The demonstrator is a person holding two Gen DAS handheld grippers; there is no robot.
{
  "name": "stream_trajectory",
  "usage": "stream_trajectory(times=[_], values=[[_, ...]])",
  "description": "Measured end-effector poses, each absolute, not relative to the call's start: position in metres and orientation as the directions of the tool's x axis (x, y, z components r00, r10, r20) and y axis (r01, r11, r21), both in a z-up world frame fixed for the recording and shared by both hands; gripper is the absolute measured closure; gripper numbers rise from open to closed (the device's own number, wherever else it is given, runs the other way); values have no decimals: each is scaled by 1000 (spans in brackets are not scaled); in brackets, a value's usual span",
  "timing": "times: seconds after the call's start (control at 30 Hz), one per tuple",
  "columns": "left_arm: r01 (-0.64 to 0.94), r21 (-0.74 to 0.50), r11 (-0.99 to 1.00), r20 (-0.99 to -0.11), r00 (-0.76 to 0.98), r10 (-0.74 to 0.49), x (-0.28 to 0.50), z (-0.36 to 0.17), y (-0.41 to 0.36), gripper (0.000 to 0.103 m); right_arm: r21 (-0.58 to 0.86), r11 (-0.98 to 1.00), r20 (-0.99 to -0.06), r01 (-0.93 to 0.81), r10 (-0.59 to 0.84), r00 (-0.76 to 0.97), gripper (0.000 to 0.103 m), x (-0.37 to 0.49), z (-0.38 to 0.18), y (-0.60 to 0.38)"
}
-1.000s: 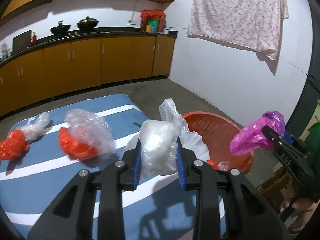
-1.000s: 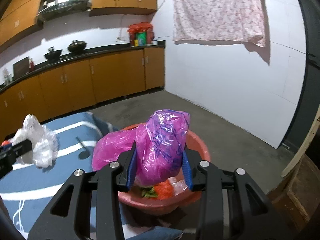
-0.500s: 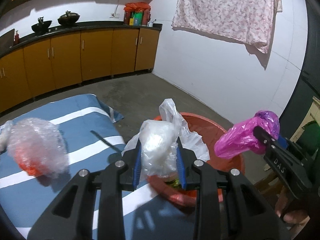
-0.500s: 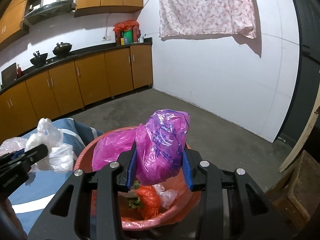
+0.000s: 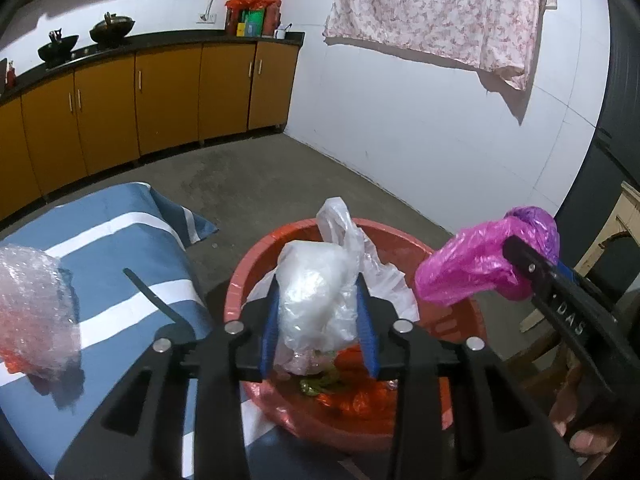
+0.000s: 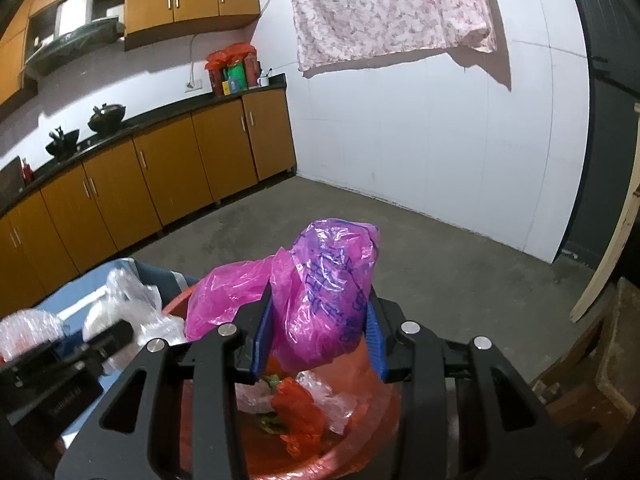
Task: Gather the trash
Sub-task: 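Carry both bags over the orange basket and open both tools to drop them, then move both tools back over the mat toward the orange and bubble-wrap bags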
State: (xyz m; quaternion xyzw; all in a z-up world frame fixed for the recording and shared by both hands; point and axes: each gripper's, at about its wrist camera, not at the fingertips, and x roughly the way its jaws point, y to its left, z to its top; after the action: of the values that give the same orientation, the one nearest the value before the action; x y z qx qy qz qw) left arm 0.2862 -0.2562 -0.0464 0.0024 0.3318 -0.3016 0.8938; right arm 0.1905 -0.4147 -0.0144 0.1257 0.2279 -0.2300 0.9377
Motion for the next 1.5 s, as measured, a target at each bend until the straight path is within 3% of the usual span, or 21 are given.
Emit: stream_trajectory(times=[0.1,0.23,0.47,0.53,0.63,0.9,1.27,1.43,1.5], values=[[538,-201,818,-599,594,-537,288,-50,-256,55,179,871,-492,457,-323,808,55,193,-17,-419],[513,-210,832,-606,599,-523,290,-53,-248,48,209,874,-496,438,-291,818,41,192,-20,-419],[462,-238,855,-602,621,-503,290,-52,-218,33,192,870,-497,454,-313,809,24,183,-22,-415],[449,-225,865,-595,639,-487,284,-51,-207,26,168,872,-492,460,-330,805,14,180,-21,-411],[430,-178,885,-580,681,-448,270,-47,-191,17,149,877,-491,457,-335,804,9,174,-21,-405],[341,-30,939,-559,773,-299,231,-48,-129,6,124,905,-517,406,-290,805,8,170,-29,-376],[97,47,994,-559,828,-54,200,-57,-8,4,94,974,-520,204,-127,844,9,189,-21,-289],[-18,40,999,-561,827,37,194,-61,44,4,107,992,-533,68,0,846,25,208,-16,-238],[-59,28,998,-562,825,65,191,-63,63,4,117,993,-531,6,57,845,27,218,-13,-213]])
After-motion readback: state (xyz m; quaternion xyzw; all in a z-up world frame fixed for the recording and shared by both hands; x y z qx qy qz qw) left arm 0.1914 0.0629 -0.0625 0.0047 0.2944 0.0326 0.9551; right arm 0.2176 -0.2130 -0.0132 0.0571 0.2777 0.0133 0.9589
